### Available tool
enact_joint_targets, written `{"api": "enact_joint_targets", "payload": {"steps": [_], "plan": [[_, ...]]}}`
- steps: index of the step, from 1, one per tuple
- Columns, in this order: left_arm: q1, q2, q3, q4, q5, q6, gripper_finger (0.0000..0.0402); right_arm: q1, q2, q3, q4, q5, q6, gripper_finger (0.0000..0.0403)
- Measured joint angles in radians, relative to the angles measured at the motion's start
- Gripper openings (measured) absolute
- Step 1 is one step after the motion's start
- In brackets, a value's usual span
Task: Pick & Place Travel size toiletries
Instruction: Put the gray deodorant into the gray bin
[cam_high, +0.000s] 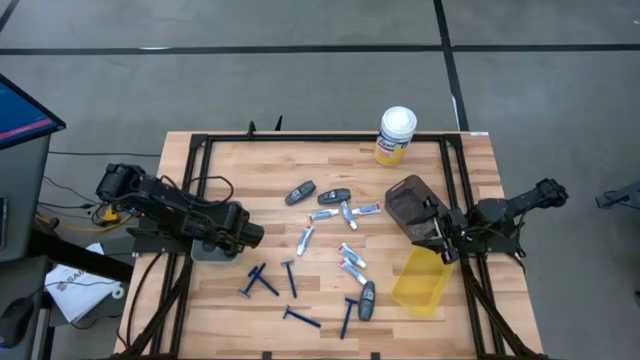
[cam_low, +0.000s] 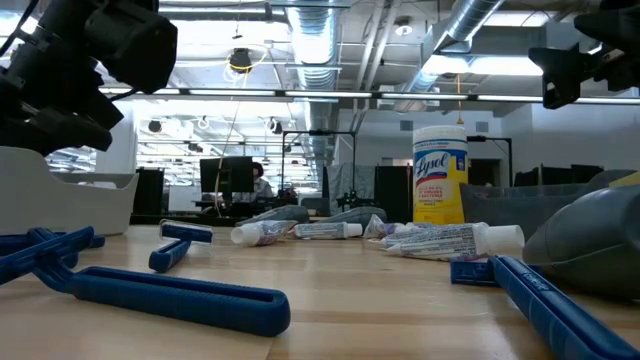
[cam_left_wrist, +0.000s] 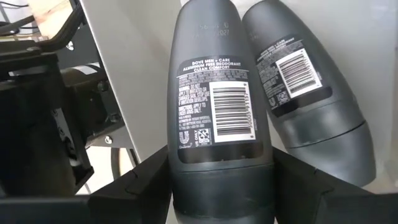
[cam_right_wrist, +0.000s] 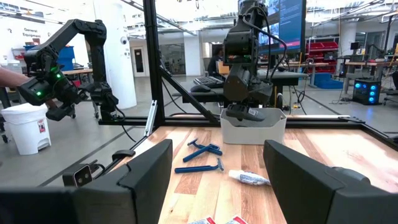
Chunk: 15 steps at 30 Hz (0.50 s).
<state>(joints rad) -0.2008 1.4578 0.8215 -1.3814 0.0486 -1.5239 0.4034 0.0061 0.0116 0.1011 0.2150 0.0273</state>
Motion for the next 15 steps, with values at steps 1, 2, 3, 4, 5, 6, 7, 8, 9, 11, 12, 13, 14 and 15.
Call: {"api": "enact_joint_targets", "payload": {"steps": [1,2,3,4,5,6,7,8,9,11,12,13,14,15], "plan": [[0.0,0.0,0.0,0.004,-0.006,-0.001,0.0207,0.0,0.0,0.0,0.0,0.0,0.0,0.0244],[0.0,0.0,0.0,0.009,-0.013,-0.003,0.0207,0.0,0.0,0.0,0.0,0.0,0.0,0.0244],[0.0,0.0,0.0,0.016,-0.017,-0.004,0.0207,0.0,0.0,0.0,0.0,0.0,0.0,0.0244],[0.0,0.0,0.0,0.021,-0.022,-0.004,0.0207,0.0,0.0,0.0,0.0,0.0,0.0,0.0244],[0.0,0.0,-0.001,0.021,-0.024,-0.004,0.0207,0.0,0.0,0.0,0.0,0.0,0.0,0.0244],[0.0,0.002,-0.004,0.021,-0.024,-0.003,0.0207,0.0,0.0,0.0,0.0,0.0,0.0,0.0244],[0.0,0.004,-0.013,0.024,-0.016,-0.003,0.0207,0.0,0.0,0.0,0.0,0.0,0.0,0.0244],[-0.002,0.005,-0.025,0.029,-0.006,-0.003,0.0207,0.0,0.0,0.0,0.0,0.0,0.0,0.0244],[-0.007,0.004,-0.04,0.037,0.01,-0.003,0.0207,0.0,0.0,0.0,0.0,0.0,0.0,0.0244],[-0.019,0.005,-0.066,0.087,0.051,-0.003,0.0207,0.0,0.0,0.0,0.0,0.0,0.0,0.0244],[-0.024,0.005,-0.074,0.104,0.065,-0.002,0.0207,0.0,0.0,0.0,0.0,0.0,0.0,0.0244],[-0.029,0.005,-0.079,0.11,0.072,-0.002,0.0207,0.0,0.0,0.0,0.0,0.0,0.0,0.0244],[-0.033,0.005,-0.082,0.11,0.073,-0.003,0.0207,0.0,0.0,0.0,0.0,0.0,0.0,0.0244],[-0.035,0.005,-0.083,0.109,0.072,-0.003,0.0208,0.0,0.0,0.0,0.0,0.0,0.0,0.0244]]}}
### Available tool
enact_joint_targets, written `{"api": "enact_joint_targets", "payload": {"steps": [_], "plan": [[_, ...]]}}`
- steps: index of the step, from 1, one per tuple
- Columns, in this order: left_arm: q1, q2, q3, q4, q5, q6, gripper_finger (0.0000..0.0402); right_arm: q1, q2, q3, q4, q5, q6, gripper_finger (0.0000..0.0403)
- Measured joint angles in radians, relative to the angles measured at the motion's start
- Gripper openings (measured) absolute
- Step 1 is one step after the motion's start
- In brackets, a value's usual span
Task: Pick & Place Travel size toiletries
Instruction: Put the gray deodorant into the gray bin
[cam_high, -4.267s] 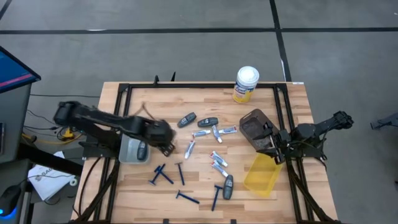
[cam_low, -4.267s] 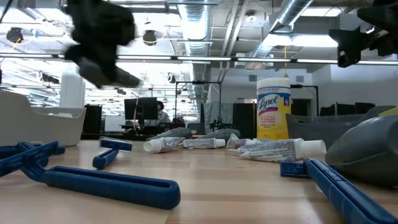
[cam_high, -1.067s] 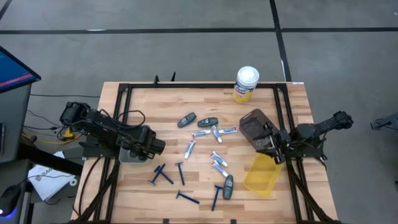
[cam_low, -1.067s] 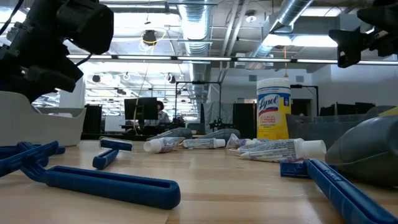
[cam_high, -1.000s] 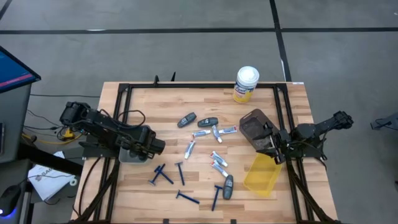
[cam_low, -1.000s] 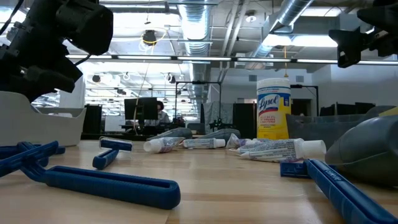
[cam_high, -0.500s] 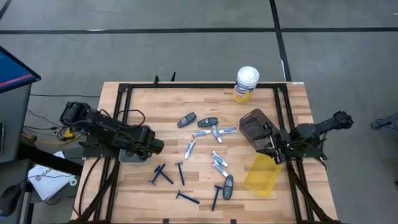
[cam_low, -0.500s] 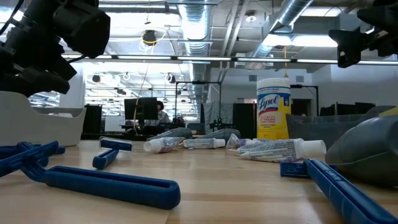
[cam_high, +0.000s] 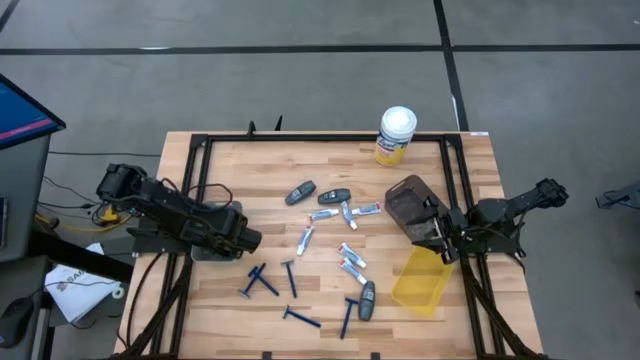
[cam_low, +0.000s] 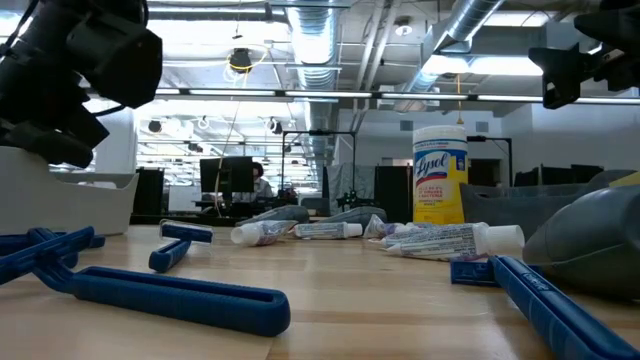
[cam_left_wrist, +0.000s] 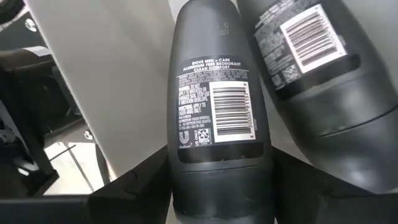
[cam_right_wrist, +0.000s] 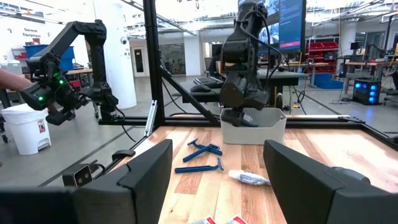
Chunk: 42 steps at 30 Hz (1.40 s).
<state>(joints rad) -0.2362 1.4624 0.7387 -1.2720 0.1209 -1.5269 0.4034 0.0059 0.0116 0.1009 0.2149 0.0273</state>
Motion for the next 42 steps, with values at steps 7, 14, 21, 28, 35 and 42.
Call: {"api": "enact_joint_targets", "payload": {"steps": [7,14,21,28,35,42], "plan": [[0.0,0.0,0.0,0.066,0.0,0.0,0.0216,0.0,0.0,0.0,0.0,0.0,0.0,0.0244],[0.001,0.0,0.0,0.107,-0.002,0.002,0.0219,0.0,0.0,0.0,0.0,0.0,0.0,0.0244],[0.001,-0.001,0.0,0.101,-0.024,0.002,0.0245,0.0,0.0,0.0,0.0,0.0,0.0,0.0244],[0.001,-0.001,0.0,0.101,-0.024,0.003,0.0297,0.0,0.0,0.0,0.0,0.0,0.0,0.0244],[0.003,-0.083,0.013,0.104,-0.048,0.02,0.0318,0.0,0.0,0.0,0.006,0.0,0.0,0.0244],[0.013,-0.303,0.038,0.108,-0.166,-0.109,0.0306,0.0,0.0,0.0,0.017,0.0,0.0,0.0244]]}}
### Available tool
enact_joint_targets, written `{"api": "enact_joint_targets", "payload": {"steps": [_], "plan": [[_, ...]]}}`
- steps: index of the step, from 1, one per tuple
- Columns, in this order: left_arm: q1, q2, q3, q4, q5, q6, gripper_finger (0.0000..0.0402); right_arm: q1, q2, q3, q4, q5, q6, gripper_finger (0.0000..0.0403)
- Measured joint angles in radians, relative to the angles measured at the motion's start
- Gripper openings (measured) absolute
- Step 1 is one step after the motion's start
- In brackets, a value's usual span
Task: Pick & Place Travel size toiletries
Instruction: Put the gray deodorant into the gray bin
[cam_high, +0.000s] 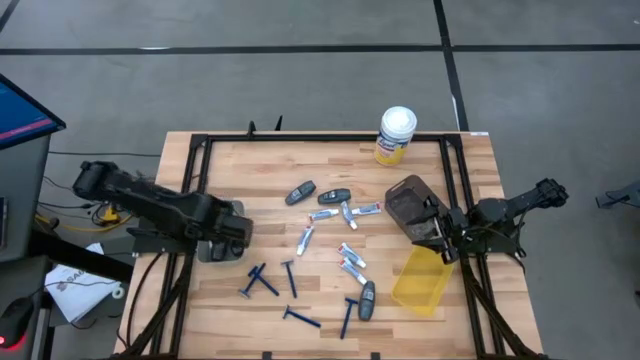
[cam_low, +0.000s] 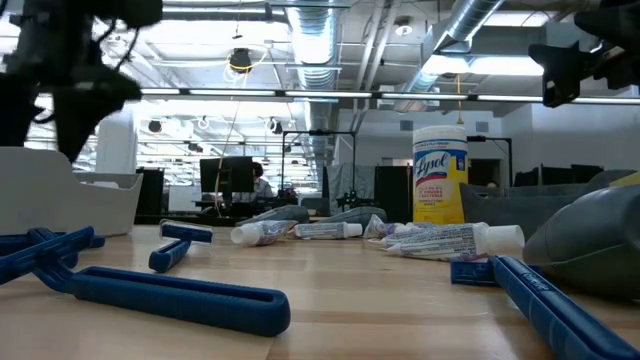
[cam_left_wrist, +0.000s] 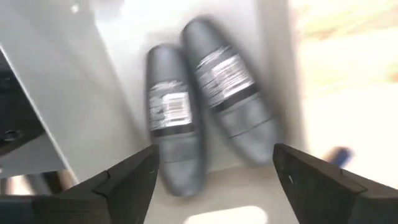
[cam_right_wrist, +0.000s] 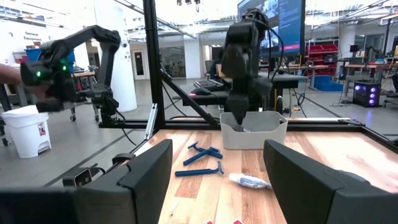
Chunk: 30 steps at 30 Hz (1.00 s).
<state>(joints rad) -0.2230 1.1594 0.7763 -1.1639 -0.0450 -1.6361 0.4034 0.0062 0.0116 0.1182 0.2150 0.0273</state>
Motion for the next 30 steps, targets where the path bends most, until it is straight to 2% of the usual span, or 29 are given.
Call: {"api": "enact_joint_targets", "payload": {"steps": [4,7,11,13,16,18,26,30], "plan": [[0.0,-0.118,0.015,0.096,-0.136,-0.027,0.0298,0.0,0.0,0.0,0.017,0.0,0.0,0.0244],[0.0,-0.17,0.016,0.237,-0.297,-0.027,0.0293,0.0,0.0,0.0,0.055,0.0,0.0,0.0244],[0.031,-0.165,0.016,0.453,-0.501,0.045,0.0286,0.0,0.0,0.0,0.138,0.0,-0.001,0.0244],[0.069,-0.134,0.016,0.588,-0.531,0.139,0.0281,-0.001,0.0,0.0,0.185,0.003,-0.019,0.0244],[0.142,-0.075,0.016,0.768,-0.502,0.318,0.0272,-0.001,0.0,0.0,0.282,0.003,-0.052,0.0244],[0.197,-0.029,0.017,0.86,-0.443,0.438,0.0267,-0.001,0.0,0.0,0.351,0.003,-0.053,0.0244],[0.416,0.165,0.015,1.025,-0.134,0.805,0.0277,0.0,0.0,0.0,0.523,0.002,-0.053,0.0244],[0.467,0.245,0.018,1.121,-0.078,1.03,0.0299,0.0,0.0,0.0,0.522,0.0,-0.053,0.0244]]}}
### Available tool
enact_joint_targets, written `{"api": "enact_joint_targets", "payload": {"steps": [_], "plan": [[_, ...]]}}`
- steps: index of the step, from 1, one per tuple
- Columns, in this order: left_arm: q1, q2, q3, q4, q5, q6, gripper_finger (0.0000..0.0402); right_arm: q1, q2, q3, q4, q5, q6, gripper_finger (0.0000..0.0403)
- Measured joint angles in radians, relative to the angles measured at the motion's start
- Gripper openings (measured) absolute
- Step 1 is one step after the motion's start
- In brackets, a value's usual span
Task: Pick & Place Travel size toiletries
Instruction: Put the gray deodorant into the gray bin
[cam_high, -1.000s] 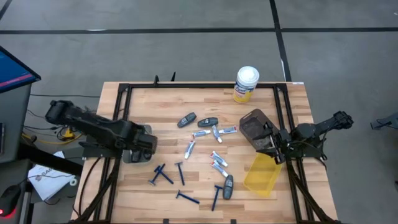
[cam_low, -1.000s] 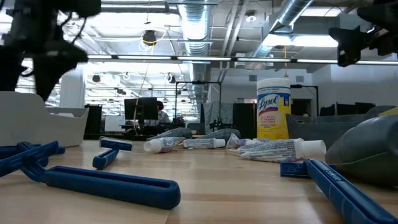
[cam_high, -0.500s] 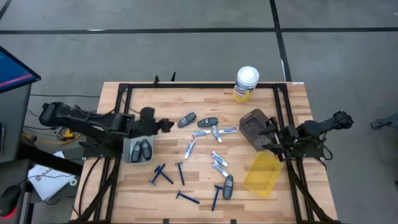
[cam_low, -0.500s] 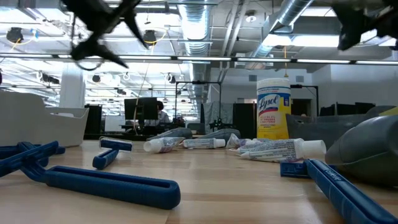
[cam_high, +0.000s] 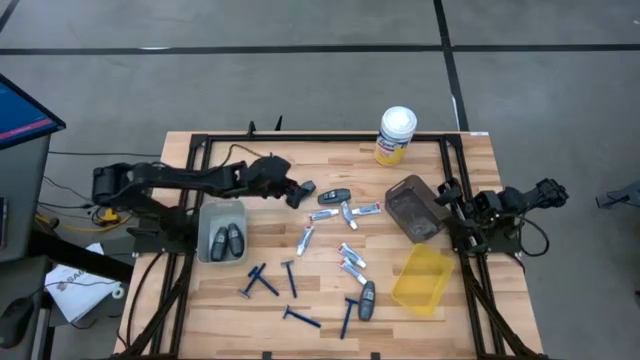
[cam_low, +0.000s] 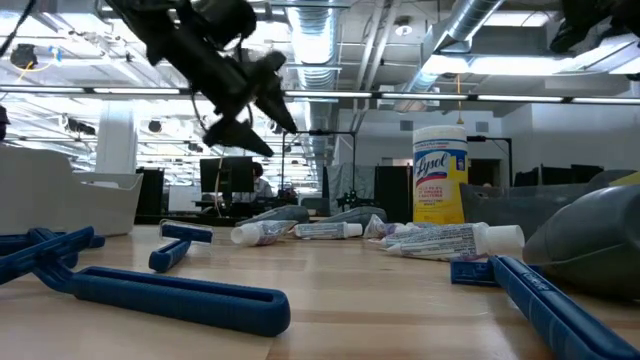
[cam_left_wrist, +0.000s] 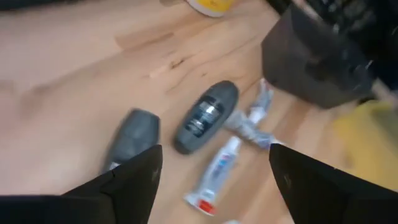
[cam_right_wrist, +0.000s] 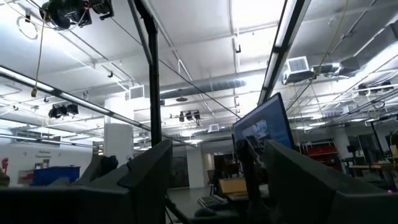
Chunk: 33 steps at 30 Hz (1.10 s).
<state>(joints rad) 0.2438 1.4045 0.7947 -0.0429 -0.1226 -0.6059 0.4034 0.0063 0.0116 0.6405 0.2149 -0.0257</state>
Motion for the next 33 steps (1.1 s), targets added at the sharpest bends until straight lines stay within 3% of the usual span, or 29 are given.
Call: {"api": "enact_joint_targets", "payload": {"steps": [9,24,28,33], "plan": [[0.062,0.139,0.051,0.001,0.0,0.306,0.0328,0.0,0.0,0.0,-0.004,0.0,0.0,0.0244],[0.079,0.381,0.052,0.001,0.023,0.394,0.0324,0.0,0.0,0.0,-0.005,0.003,0.0,0.0244],[0.092,0.39,0.054,-0.002,0.053,0.405,0.0285,0.0,0.0,0.0,-0.005,0.003,0.0,0.0244],[0.122,0.377,0.052,-0.013,0.071,0.43,0.0197,0.0,0.0,0.0,-0.004,0.003,0.0,0.0244]]}}
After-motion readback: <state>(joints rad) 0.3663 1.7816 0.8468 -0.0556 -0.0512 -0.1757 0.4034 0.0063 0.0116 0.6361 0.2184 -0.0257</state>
